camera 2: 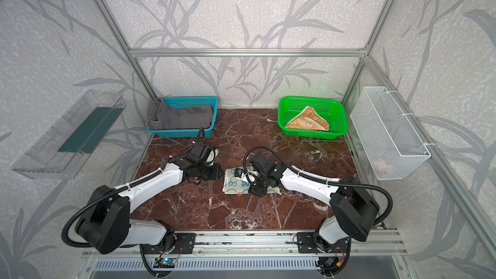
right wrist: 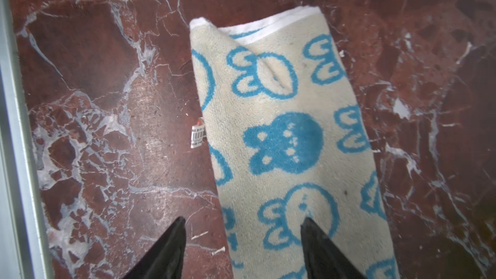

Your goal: Fold and stack the towels

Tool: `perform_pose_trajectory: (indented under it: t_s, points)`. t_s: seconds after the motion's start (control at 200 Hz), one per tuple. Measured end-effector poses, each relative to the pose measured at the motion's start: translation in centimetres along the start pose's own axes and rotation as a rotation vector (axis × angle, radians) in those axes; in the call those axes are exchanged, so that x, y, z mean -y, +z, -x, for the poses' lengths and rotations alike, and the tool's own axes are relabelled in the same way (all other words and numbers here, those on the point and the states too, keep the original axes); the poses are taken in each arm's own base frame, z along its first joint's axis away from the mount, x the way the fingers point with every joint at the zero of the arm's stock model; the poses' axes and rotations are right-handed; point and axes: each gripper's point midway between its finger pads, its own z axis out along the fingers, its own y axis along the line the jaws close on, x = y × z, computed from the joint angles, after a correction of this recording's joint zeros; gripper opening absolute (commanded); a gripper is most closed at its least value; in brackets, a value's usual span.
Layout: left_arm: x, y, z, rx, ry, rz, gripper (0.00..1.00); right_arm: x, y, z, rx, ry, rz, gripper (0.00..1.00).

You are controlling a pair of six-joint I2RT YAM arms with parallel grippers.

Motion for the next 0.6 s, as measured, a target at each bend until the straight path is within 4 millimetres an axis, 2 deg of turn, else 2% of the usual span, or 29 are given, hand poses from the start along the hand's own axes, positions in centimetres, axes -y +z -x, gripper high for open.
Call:
perform_pose_trajectory:
  t_s: [0.14,0.33,0.445,0.6]
  points:
    - [-1.5,-3.5,1.9,0.158,-0.062,0.023,0.78,-0.3,2.0,0.1,-0.052,-0.078,0.018,0.70]
    - [-3.4,-6.6,2.5,0.292,-0.117,0.038,0.87,-0.1,3.9,0.2,-0.094,-0.136,0.024,0.70]
    - [-3.9,-6.9,2.8,0.305,-0.140,0.044,0.90,0.2,5.5,-0.2,-0.135,-0.148,0.036,0.66]
    - [-4.5,-5.9,2.4,0.261,-0.168,0.053,0.92,0.9,5.9,0.6,-0.148,-0.170,0.026,0.54]
